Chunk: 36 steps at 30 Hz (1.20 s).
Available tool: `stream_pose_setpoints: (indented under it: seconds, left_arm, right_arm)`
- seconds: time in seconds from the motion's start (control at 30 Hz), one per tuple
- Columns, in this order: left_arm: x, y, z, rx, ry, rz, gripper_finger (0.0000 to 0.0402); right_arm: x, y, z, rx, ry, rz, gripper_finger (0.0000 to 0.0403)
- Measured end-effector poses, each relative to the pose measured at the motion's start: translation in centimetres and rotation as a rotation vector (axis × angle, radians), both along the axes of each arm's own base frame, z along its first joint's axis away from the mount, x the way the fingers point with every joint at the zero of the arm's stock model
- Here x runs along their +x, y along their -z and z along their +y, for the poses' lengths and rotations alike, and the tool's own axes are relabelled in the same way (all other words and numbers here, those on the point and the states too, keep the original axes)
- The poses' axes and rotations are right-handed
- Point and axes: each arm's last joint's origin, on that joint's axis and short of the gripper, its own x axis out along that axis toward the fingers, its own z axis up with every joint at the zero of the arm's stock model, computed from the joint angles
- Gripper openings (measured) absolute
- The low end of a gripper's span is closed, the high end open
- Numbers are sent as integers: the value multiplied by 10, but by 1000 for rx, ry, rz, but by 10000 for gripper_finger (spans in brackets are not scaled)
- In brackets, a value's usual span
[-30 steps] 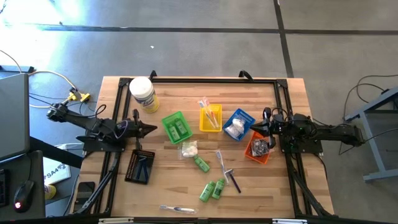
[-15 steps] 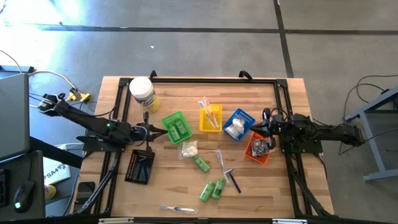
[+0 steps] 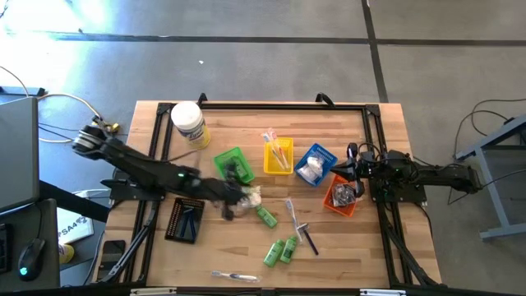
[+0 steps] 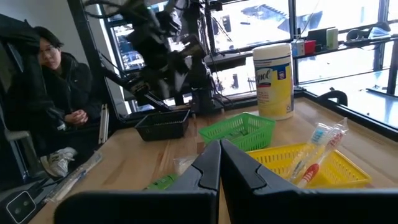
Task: Pick & Place Travel size toiletries
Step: Put the top blue toothbrush into the yellow bin
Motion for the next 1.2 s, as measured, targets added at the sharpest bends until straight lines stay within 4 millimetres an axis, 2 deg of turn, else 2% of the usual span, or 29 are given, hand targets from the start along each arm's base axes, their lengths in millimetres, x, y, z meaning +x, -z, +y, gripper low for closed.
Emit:
stream_pose_setpoints:
  seconds: [0.1,0.23,0.5,0.67,0.83,0.97,1.2]
  left_arm:
    - [36,0,-6,10,164,81,135]
    - [81,2,-12,37,359,117,152]
    - [155,38,-13,195,472,285,155]
    - [178,71,-17,298,557,414,155]
    - [201,81,-15,286,546,419,155]
    - [210,88,-8,246,582,433,155]
    - [213,101,8,188,598,485,155]
  right_arm:
    - [0,0,0,3,0,-1,2]
    - [0,0,0,7,-2,-3,2]
    - [0,0,1,27,-43,0,2]
    - [0,0,3,15,-107,2,2]
    - [0,1,3,10,-110,9,2]
    - [0,1,3,-12,-109,16,2]
    - [1,1,3,-38,-102,15,2]
